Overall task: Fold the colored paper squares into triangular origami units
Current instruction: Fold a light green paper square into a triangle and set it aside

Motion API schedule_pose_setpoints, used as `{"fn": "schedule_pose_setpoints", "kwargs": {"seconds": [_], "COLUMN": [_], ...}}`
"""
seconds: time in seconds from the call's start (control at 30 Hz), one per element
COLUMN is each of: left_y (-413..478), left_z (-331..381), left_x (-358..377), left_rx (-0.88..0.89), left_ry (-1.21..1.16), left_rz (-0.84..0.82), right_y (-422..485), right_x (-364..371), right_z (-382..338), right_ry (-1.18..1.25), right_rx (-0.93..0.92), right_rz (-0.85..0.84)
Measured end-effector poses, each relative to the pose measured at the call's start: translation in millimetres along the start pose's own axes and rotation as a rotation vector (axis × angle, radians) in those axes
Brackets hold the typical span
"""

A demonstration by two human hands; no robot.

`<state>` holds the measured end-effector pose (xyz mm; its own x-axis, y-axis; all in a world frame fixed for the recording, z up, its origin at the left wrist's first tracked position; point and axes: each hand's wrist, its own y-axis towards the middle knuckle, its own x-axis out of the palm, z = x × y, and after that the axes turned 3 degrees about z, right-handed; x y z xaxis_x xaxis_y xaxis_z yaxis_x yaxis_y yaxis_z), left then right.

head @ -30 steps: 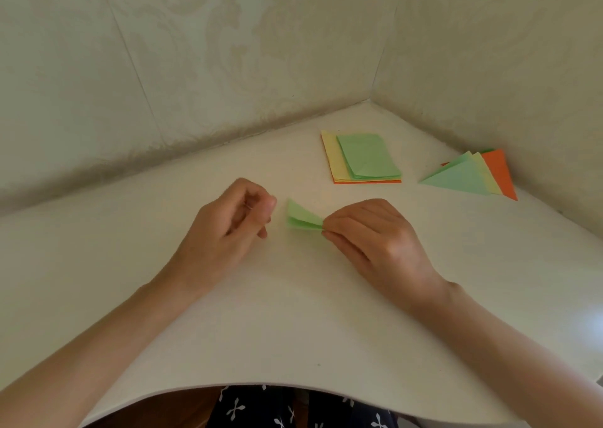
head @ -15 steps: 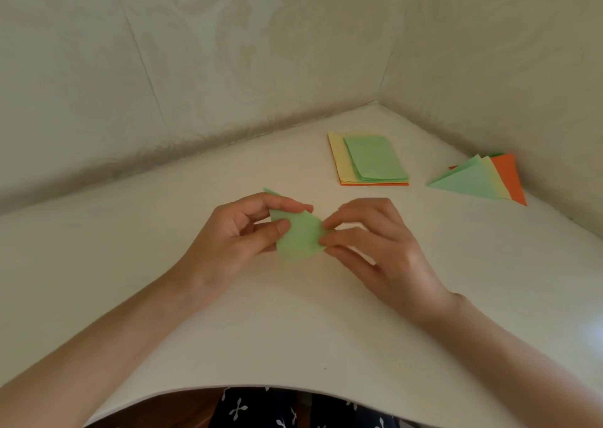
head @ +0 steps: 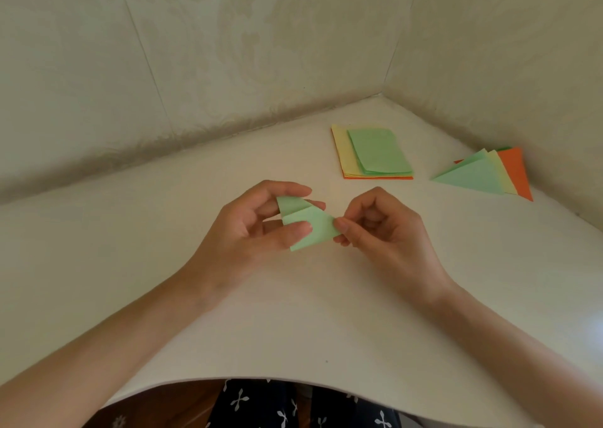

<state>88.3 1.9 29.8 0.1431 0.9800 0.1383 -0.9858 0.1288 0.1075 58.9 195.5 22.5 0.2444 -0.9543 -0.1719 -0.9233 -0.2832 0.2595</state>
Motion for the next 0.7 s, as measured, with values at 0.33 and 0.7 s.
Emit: {"fn": "schedule_pose_setpoints", "kwargs": {"seconds": [0.33, 0.7], "left_y": [0, 8], "left_z": [-2, -1], "left_x": [7, -10], "left_rx": [-0.027, -0.108], "left_ry": [0.037, 0.398], "left_rz": [0.055, -0.126], "right_y": [1, 14], "right_x": [4, 4], "right_z": [2, -3], "right_ry": [-0.026, 0.208], "right_rx": [0.120, 0.253], "right_rz": [-0.142, -0.030]}}
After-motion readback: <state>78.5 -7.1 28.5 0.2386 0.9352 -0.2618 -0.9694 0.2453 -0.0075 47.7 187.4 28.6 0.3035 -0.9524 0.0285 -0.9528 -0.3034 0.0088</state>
